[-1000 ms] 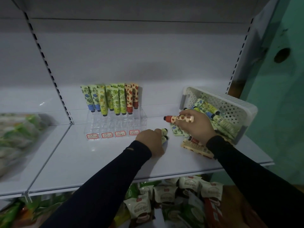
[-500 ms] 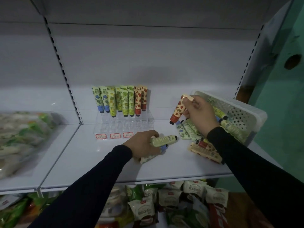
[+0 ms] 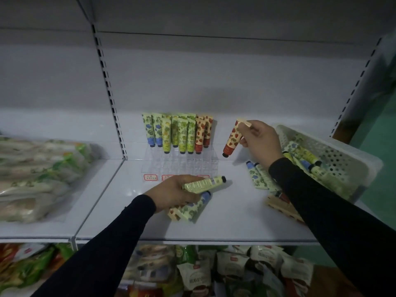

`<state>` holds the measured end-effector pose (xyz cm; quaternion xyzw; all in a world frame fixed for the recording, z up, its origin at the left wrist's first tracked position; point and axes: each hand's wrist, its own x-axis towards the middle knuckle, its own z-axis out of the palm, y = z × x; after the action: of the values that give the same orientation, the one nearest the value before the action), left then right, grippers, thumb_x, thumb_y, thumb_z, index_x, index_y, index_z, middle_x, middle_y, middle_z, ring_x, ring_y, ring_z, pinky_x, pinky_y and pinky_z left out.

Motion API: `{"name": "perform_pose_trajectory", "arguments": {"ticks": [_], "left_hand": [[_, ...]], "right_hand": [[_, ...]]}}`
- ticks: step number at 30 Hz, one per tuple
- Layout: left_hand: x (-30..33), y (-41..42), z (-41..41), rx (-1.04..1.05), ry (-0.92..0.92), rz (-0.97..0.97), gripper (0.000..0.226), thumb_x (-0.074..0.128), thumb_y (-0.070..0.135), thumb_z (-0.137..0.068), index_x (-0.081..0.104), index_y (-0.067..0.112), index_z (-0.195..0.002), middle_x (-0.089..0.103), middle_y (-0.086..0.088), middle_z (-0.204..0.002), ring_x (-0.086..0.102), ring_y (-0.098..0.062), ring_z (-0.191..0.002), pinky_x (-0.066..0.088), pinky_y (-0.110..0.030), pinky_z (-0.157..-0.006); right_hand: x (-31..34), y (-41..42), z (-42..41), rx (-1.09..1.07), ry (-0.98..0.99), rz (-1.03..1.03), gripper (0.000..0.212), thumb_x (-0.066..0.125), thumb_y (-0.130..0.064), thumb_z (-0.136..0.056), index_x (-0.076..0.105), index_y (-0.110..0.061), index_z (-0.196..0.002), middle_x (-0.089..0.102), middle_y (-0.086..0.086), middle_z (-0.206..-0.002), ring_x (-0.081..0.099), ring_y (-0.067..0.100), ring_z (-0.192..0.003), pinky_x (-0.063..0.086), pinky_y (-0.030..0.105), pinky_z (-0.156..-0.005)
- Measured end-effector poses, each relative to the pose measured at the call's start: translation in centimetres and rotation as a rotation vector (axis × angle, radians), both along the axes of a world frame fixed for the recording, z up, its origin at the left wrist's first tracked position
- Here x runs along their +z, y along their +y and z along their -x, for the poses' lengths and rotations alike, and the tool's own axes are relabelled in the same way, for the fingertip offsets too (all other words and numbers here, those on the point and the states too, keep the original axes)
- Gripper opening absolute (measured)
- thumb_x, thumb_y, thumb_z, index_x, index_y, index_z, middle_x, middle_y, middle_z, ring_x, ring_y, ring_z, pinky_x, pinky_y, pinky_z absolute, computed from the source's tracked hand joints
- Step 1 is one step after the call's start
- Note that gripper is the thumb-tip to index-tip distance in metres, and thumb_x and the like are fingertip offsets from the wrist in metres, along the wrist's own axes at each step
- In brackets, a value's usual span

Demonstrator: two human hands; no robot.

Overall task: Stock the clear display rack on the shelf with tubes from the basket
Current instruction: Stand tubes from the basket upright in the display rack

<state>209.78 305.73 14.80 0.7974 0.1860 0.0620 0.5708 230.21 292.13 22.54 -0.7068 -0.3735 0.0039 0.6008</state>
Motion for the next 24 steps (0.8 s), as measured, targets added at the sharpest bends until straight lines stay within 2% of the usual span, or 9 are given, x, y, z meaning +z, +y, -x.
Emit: {"name": "perform_pose_trajectory", "arguments": {"ticks": [2, 4, 8, 10, 12, 15, 17, 19, 24], "left_hand": [[-0.3, 0.0, 0.0, -0.004, 0.007, -0.010, 0.050, 0.072, 0.005, -0.086, 0.063, 0.027, -0.130, 0.069, 0.001, -0.117, 0.068, -0.009, -0.078, 0.052, -0.020, -0.065], [-0.1, 0.0, -0.2, -0.022, 0.039, -0.067, 0.051, 0.073, 0.010, -0.087, 0.061, 0.029, -0.132, 0.069, 0.003, -0.116, 0.069, -0.008, -0.082, 0.053, -0.021, -0.067], [0.7, -0.2, -0.5, -0.053, 0.171, -0.360, 0.049, 0.073, 0.026, -0.087, 0.058, 0.035, -0.133, 0.066, 0.007, -0.115, 0.068, -0.007, -0.086, 0.054, -0.023, -0.075], [1.1, -0.5, -0.4, -0.046, 0.146, -0.366, 0.045, 0.072, 0.022, -0.087, 0.061, 0.033, -0.130, 0.068, 0.006, -0.103, 0.065, -0.003, -0.074, 0.052, -0.021, -0.067], [1.4, -0.7, -0.1, -0.029, 0.084, -0.270, 0.038, 0.070, 0.017, -0.088, 0.065, 0.031, -0.124, 0.071, 0.007, -0.086, 0.061, -0.003, -0.060, 0.048, -0.018, -0.056], [1.6, -0.8, 0.5, 0.058, -0.053, -0.025, 0.035, 0.065, 0.012, -0.092, 0.064, 0.031, -0.121, 0.072, 0.008, -0.079, 0.059, -0.009, -0.060, 0.046, -0.019, -0.053], [1.5, -0.4, 0.6, 0.154, -0.168, 0.216, 0.033, 0.063, 0.012, -0.093, 0.064, 0.027, -0.123, 0.072, -0.002, -0.087, 0.060, -0.015, -0.064, 0.049, -0.027, -0.057], [1.5, 0.0, 0.6, 0.222, -0.272, 0.435, 0.030, 0.060, 0.016, -0.095, 0.062, 0.020, -0.125, 0.068, -0.014, -0.094, 0.060, -0.021, -0.066, 0.048, -0.032, -0.057], [1.2, 0.7, 0.4, 0.271, -0.444, 0.656, 0.028, 0.054, 0.017, -0.098, 0.059, 0.017, -0.125, 0.069, -0.019, -0.103, 0.065, -0.026, -0.076, 0.054, -0.034, -0.063]], "right_hand": [[-0.3, 0.3, -0.1, -0.005, -0.010, 0.027, 0.013, 0.058, -0.026, -0.096, 0.066, -0.016, -0.093, 0.067, -0.002, -0.076, 0.059, -0.004, -0.056, 0.049, 0.010, -0.058], [-0.6, 0.5, -0.2, -0.012, -0.036, 0.060, 0.014, 0.058, -0.028, -0.096, 0.066, -0.017, -0.093, 0.067, -0.002, -0.076, 0.059, -0.003, -0.057, 0.049, 0.011, -0.059], [-0.8, 0.5, -0.3, -0.014, -0.057, 0.071, 0.015, 0.058, -0.027, -0.096, 0.067, -0.016, -0.092, 0.067, -0.001, -0.075, 0.060, 0.000, -0.060, 0.052, 0.019, -0.066], [-0.7, 0.4, -0.3, -0.022, -0.062, 0.068, 0.016, 0.058, -0.028, -0.095, 0.068, -0.015, -0.092, 0.068, -0.002, -0.075, 0.060, -0.002, -0.058, 0.053, 0.021, -0.068], [-0.6, 0.3, -0.3, -0.031, -0.075, 0.069, 0.018, 0.058, -0.029, -0.095, 0.068, -0.015, -0.093, 0.068, -0.003, -0.076, 0.060, -0.004, -0.058, 0.052, 0.017, -0.066], [-0.2, 0.4, -0.3, -0.044, -0.079, 0.042, 0.019, 0.057, -0.029, -0.096, 0.068, -0.014, -0.093, 0.068, -0.003, -0.074, 0.060, -0.006, -0.057, 0.052, 0.014, -0.063], [0.1, 0.5, -0.4, -0.058, -0.082, 0.028, 0.020, 0.057, -0.030, -0.095, 0.068, -0.014, -0.091, 0.067, -0.003, -0.073, 0.059, -0.006, -0.055, 0.051, 0.013, -0.061], [0.3, 0.8, -0.4, -0.068, -0.093, 0.029, 0.022, 0.056, -0.031, -0.095, 0.069, -0.014, -0.090, 0.067, -0.003, -0.072, 0.060, -0.006, -0.055, 0.051, 0.018, -0.064], [0.7, 2.0, -0.6, -0.046, -0.097, 0.039, 0.025, 0.052, -0.030, -0.097, 0.070, -0.015, -0.089, 0.069, -0.002, -0.071, 0.066, 0.006, -0.064, 0.057, 0.034, -0.078]]}}
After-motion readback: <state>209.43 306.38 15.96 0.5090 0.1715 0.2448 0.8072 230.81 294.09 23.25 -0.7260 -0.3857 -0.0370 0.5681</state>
